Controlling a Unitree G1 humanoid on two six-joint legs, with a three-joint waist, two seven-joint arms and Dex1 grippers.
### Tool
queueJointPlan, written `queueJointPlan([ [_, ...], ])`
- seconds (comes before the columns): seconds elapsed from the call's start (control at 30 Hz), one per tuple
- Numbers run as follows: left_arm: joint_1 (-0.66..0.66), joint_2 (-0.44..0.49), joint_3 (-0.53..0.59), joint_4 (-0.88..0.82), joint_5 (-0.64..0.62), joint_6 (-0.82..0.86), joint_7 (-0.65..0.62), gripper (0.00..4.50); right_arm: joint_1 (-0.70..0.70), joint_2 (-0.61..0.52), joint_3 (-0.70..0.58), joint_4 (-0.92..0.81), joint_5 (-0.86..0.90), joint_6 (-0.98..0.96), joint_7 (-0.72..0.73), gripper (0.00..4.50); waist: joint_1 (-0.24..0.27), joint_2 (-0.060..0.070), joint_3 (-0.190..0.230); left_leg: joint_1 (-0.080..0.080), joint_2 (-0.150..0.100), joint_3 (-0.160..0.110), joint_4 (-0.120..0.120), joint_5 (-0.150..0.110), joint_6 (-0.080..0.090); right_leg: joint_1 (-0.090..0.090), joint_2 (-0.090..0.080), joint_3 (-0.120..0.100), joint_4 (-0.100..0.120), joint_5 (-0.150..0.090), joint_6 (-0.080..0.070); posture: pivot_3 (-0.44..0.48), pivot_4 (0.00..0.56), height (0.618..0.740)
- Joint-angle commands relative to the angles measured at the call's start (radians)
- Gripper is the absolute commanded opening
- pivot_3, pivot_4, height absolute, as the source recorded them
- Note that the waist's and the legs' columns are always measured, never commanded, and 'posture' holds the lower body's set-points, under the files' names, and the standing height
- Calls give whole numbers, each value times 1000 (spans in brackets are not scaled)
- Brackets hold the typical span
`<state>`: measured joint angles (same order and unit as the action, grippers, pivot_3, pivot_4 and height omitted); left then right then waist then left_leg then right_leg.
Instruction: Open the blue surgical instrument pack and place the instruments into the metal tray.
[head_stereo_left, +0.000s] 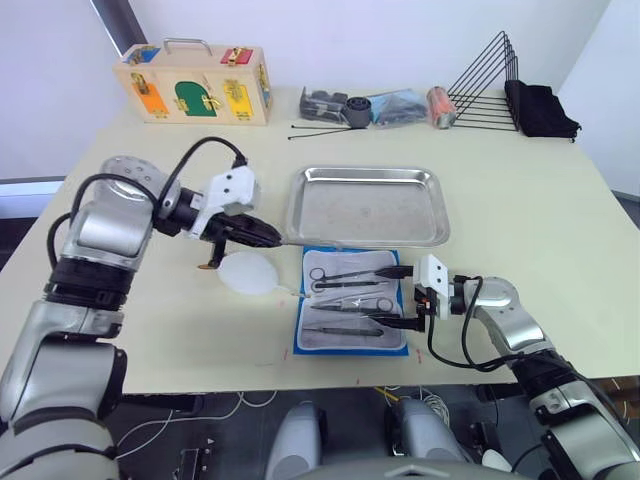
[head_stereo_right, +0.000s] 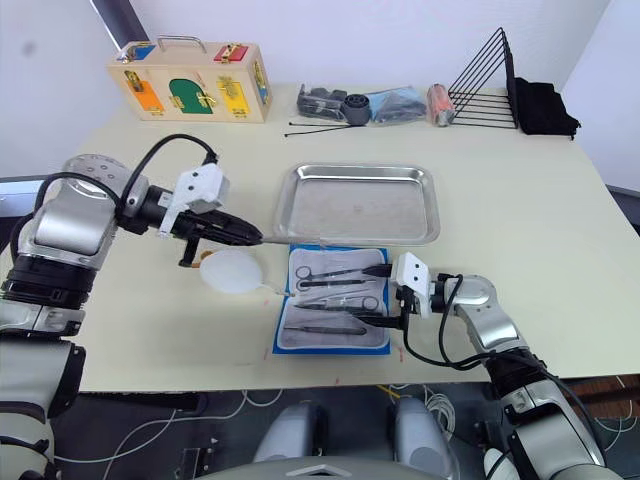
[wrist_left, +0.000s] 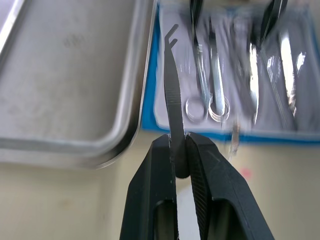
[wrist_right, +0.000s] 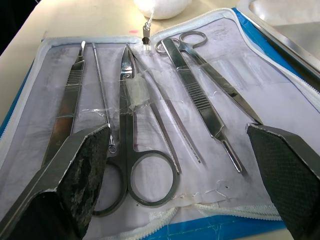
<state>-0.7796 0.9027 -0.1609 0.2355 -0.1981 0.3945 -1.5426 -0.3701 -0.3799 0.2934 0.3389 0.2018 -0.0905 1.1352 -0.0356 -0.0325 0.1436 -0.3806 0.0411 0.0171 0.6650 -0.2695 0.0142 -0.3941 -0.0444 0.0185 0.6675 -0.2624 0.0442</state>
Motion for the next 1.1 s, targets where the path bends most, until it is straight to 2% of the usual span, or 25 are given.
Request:
queueJointPlan([
  [0.03, 8, -39, 98, -67, -84, 109, 99, 341, 54, -16, 60, 107, -96, 58, -19, 4500, 0, 0, 0, 0, 0, 0, 0, 0, 0, 0, 0, 0, 0, 0, 0, 0, 150, 740],
  [0.2, 29, -173, 195, -143, -61, 207, 447, 341, 43, -13, 59, 119, -96, 55, -17, 4500, 0, 0, 0, 0, 0, -4, 0, 0, 0, 0, 0, 0, 0, 0, 0, 0, 150, 740],
  [0.37, 61, -281, 215, -228, -34, 267, 697, 341, 40, -12, 63, 123, -96, 54, -12, 4500, -2, 0, 0, 0, 0, -5, 0, 0, 0, 0, 0, 1, 0, 0, 0, 0, 150, 740],
  [0.63, 116, -532, 197, -355, 27, 368, 1081, 341, 37, -16, 59, 129, -96, 51, -9, 4500, -2, -1, 0, 1, 0, -5, 0, 0, 0, 1, -1, 1, 0, 0, 0, 0, 150, 740],
  [0.73, 111, -629, 226, -368, 49, 492, 1235, 341, 36, -17, 58, 132, -97, 51, -11, 4500, -2, -1, -1, 1, 0, -5, 0, 0, 0, 2, -1, 1, 0, 1, 0, 0, 150, 740],
  [0.9, 121, -735, 202, -366, 74, 546, 1362, 341, 38, -14, 56, 134, -94, 52, -14, 4500, -2, -1, -1, 1, 0, -6, 0, 0, 0, 2, -1, 1, 0, 1, 0, 0, 150, 740],
  [1.1, 132, -797, 207, -301, 109, 520, 1471, 341, 33, -15, 50, 130, -92, 55, -18, 4500, -2, 0, -1, 2, -1, -6, -1, 0, 0, 3, -1, 0, 0, 1, 0, 0, 150, 740],
])
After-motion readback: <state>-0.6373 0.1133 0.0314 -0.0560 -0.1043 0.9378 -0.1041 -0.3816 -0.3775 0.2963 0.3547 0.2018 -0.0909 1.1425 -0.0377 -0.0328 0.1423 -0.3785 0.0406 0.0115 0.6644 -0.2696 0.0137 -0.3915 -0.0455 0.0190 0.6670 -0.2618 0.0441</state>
